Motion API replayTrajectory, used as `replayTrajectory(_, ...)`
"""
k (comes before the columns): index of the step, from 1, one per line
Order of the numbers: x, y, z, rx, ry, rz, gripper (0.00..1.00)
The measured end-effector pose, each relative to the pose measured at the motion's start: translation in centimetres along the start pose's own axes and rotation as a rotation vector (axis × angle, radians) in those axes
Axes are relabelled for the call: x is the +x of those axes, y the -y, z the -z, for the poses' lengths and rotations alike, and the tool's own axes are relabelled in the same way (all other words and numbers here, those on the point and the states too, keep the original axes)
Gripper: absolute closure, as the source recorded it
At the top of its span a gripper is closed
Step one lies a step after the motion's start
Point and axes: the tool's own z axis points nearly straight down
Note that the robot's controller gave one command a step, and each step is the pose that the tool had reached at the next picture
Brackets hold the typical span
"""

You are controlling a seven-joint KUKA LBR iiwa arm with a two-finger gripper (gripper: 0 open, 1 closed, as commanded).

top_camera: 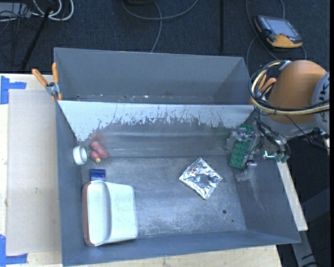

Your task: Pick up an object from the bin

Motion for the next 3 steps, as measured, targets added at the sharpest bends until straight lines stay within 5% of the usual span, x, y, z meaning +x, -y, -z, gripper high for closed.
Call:
replayTrajectory(1, 1.1, -6.9, -6.0, -0.002, 0.003, 0.133, 0.00)
replayTrajectory(2, 3.7, -14.5, -5.8, -0.003, 0.004, 0.221, 0.00)
replayTrajectory(3, 3.6, -14.1, -5.7, 0.002, 0.007, 0.219, 1.00)
